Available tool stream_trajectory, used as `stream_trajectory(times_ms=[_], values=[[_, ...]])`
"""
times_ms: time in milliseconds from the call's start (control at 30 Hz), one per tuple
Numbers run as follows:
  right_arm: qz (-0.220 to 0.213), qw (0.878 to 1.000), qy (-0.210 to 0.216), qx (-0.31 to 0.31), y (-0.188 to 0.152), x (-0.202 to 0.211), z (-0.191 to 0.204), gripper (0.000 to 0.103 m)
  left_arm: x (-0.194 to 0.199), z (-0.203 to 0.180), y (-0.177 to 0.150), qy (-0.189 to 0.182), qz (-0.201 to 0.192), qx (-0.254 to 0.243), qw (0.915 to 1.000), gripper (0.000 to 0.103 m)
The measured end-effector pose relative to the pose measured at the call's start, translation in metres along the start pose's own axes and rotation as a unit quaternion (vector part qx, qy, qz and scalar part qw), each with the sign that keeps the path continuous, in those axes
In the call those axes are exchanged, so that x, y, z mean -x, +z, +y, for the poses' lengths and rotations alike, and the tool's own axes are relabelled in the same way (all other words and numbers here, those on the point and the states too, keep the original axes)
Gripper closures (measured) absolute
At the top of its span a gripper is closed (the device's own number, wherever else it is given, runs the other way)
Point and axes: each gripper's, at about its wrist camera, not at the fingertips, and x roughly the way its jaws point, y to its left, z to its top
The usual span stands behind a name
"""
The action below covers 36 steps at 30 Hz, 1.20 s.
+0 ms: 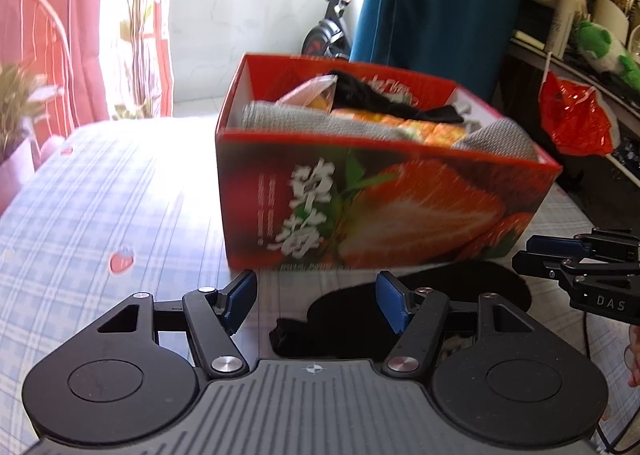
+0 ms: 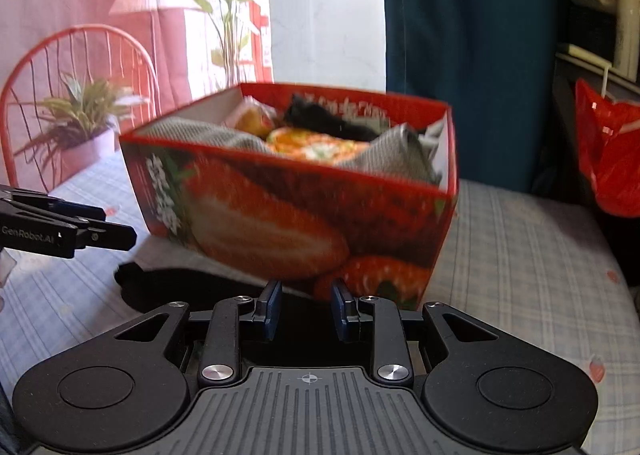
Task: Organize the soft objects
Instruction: 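Move both tools back to the second black eye mask on the table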
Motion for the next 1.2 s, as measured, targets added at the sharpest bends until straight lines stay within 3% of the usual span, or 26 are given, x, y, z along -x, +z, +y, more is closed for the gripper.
stream_trajectory(times_ms=[433, 1200], values=[[0.047, 0.999, 0.002, -0.012, -0.036, -0.034, -0.001, 0.078, -0.022, 0.011, -0.014, 0.004, 0.032, 0.015, 0.9994, 0.035], [-0.004, 1.000, -0.005, 0.007, -0.050, -0.017, 0.006, 0.078, -0.028, 0.019, -0.030, -0.011, 0.054, 0.057, 0.9968, 0.035]])
